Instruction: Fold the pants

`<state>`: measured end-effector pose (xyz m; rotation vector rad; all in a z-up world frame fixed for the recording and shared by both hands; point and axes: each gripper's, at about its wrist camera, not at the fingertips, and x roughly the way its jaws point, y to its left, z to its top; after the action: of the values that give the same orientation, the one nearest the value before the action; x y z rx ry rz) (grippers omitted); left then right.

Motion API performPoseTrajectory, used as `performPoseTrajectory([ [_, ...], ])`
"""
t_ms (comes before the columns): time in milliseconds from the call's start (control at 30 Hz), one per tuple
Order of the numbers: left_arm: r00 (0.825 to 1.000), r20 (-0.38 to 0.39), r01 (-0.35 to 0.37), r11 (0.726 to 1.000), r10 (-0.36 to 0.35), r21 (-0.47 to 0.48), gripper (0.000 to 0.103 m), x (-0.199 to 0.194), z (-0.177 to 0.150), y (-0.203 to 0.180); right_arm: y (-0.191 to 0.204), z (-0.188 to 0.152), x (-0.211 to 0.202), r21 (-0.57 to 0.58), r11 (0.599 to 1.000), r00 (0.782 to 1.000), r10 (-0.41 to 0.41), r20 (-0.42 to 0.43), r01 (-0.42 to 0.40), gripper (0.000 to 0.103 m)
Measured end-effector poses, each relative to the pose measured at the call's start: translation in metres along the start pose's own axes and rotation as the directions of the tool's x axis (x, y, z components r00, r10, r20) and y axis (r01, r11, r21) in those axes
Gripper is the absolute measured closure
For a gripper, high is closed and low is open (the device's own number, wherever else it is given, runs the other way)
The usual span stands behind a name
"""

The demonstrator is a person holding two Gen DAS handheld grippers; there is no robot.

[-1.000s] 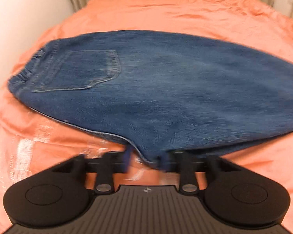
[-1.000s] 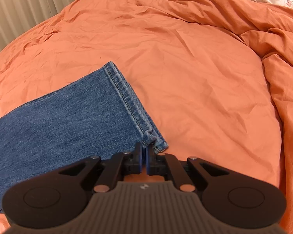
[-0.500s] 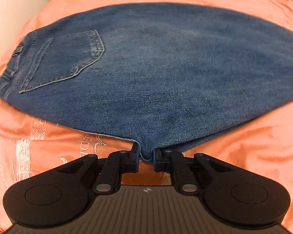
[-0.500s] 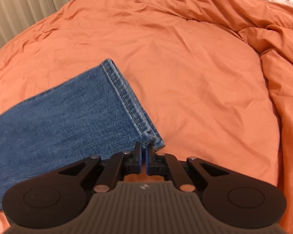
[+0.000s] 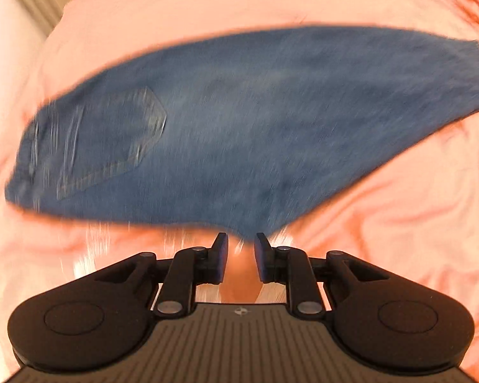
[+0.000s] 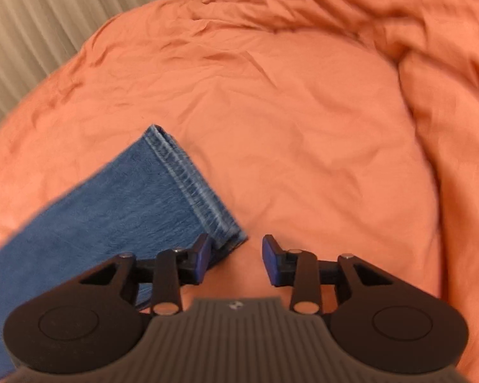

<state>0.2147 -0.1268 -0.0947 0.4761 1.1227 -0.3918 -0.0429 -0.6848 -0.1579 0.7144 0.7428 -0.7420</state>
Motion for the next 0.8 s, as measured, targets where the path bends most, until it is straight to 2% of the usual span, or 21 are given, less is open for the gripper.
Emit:
performPoseTrajectory([
  [100,0.998,0.062,0.014,0.999,-0.016,0.041,0.072,-0.002,0.029,-0.011,-0.011,-0.005,-0.001,0.115,0.989,0.996,0.091,-0.016,-0.089,0.069],
  [233,0.993,0.094,0.064,0.995,-0.071,0.072,0.072,0.003,0.06,-0.04,-0.018,-0.013,0.008,0.218,0.962,0.985,0.17,-0.025,-0.161,0.069],
  [433,0.979,0.11,0.151,0.974,-0.171,0.168,0.072,0.031,0.107,-0.099,-0.03,-0.019,0.034,0.322,0.928,0.98,0.199,-0.005,-0.186,0.073],
  [533,0.975,0.106,0.167,0.959,-0.195,0.23,0.072,0.045,0.126,-0.135,-0.035,-0.019,0.045,0.35,0.912,0.975,0.22,0.019,-0.212,0.075],
  [700,0.957,0.102,0.232,0.926,-0.273,0.298,0.071,0.078,0.154,-0.175,-0.041,-0.018,0.059,0.368,0.895,0.966,0.252,0.053,-0.253,0.083],
  [800,0.954,0.102,0.237,0.915,-0.284,0.328,0.071,0.095,0.171,-0.198,-0.031,-0.011,0.054,0.264,0.937,0.973,0.229,0.034,-0.23,0.086],
])
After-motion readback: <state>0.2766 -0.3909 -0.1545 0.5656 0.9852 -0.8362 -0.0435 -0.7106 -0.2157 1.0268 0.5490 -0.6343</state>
